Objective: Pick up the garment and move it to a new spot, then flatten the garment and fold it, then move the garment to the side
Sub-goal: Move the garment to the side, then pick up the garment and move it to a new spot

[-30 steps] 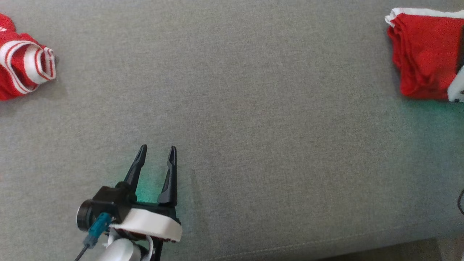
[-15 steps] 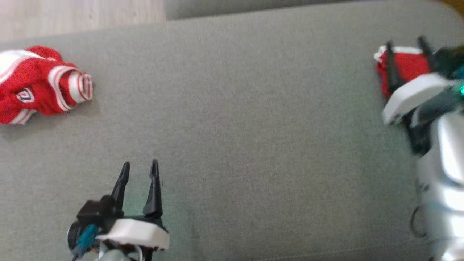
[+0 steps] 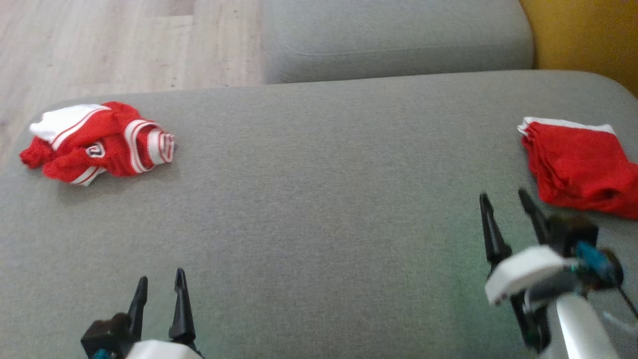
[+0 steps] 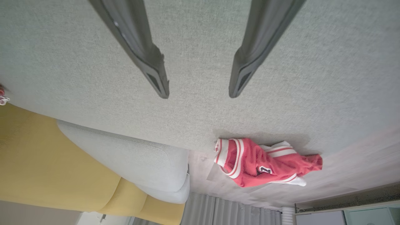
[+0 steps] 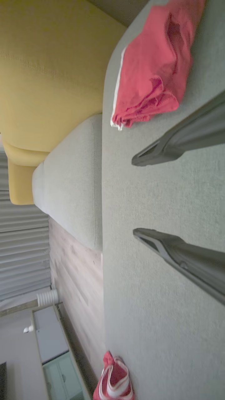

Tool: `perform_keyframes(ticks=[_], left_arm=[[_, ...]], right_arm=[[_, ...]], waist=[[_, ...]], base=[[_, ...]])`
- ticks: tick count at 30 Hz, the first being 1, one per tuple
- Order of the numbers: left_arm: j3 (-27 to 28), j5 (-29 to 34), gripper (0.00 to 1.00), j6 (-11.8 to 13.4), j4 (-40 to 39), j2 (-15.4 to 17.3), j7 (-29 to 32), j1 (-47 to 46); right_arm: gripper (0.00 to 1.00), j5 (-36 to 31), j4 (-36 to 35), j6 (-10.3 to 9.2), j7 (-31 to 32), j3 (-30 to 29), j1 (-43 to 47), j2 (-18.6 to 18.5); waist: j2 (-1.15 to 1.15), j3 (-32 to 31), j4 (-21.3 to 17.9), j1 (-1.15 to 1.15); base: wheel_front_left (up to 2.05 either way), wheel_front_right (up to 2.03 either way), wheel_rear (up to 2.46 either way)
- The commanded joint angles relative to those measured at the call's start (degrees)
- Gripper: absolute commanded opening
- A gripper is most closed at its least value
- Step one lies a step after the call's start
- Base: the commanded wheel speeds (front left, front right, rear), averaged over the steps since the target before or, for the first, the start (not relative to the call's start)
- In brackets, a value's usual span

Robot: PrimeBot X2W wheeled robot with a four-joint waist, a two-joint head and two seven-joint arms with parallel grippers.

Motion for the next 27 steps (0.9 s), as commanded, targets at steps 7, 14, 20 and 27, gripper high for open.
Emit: perform_keyframes(ticks=[7,14,20,27], left_arm=[[1.15,-0.46,1.00,0.06,-0.98,0.78,-0.48,-0.29],[0.16,-0.59,1.00,-0.10,-0.39,0.20,-0.14,-0.04],[-0.09,-0.55,1.00,-0.06,-0.19,-0.02,-0.20,-0.25],[-0.03,-0.53,1.00,-0.01,-0.26,0.09,-0.37,-0.43]], right_arm=[[1.00,5.15,-7.38,0.37,-2.59,1.58,7.43,0.32],[1.00,5.89,-9.42,0.37,-3.25,2.92,12.35,0.33],[1.00,5.89,-9.31,0.37,-3.15,3.35,13.10,0.33],[1.00,5.50,-9.47,0.37,-2.85,3.50,13.07,0.33]], waist=[[0.00,-1.36,2.22,0.02],[0.00,-2.28,3.24,0.02],[0.00,-2.44,3.66,0.02],[0.00,-2.30,3.52,0.02]], base=[[0.00,0.00,0.00],[0.00,0.00,0.00],[0.00,0.00,0.00],[0.00,0.00,0.00]])
